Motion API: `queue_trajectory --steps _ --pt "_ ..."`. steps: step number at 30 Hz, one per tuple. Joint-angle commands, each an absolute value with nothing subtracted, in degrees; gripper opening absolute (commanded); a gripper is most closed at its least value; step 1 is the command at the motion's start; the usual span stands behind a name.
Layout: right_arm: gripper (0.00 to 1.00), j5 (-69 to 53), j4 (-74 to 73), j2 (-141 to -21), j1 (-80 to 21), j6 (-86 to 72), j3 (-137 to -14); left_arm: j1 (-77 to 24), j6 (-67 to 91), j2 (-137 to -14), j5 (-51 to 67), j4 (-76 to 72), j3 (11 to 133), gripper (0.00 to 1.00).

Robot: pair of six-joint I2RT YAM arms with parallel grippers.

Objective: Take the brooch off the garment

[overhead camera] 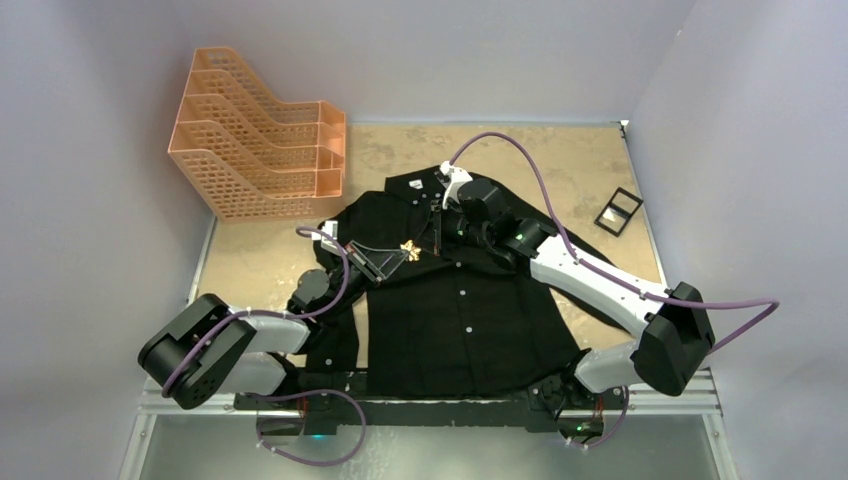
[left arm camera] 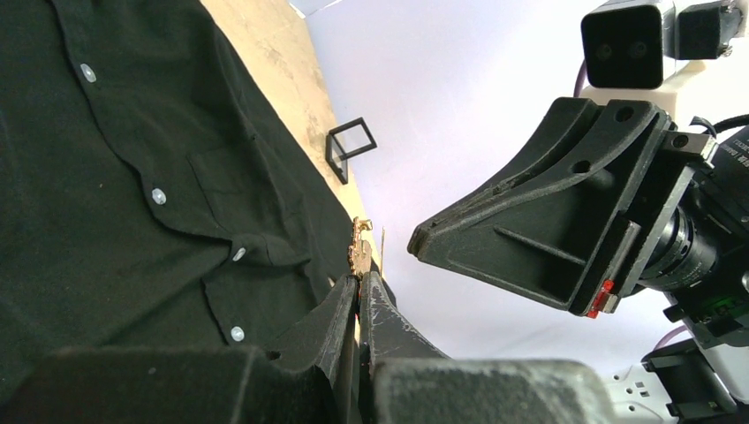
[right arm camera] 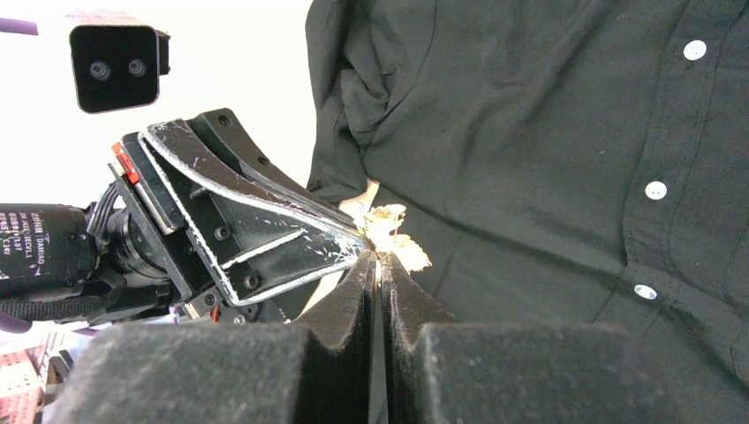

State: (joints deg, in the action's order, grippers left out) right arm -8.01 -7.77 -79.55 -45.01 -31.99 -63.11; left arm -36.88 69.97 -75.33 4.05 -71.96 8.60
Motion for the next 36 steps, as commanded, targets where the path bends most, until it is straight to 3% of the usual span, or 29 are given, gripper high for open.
queue_trajectory --steps 1,16,36 --pt "0.06 -6.9 -7.4 -78.7 -45.4 -32.7 -64.3 -37.2 71.3 -76.2 4.3 -78.0 8.0 0.0" --pt "0.0 -8.5 -6.6 -80.4 -45.7 -33.8 -64.3 -37.2 70.8 -76.3 5.2 -80.8 7.8 0.0" --pt "0.0 -8.9 -6.1 -81.5 -47.2 -33.2 -64.8 -37.2 69.1 -76.1 6.9 -83.0 8.1 0.0"
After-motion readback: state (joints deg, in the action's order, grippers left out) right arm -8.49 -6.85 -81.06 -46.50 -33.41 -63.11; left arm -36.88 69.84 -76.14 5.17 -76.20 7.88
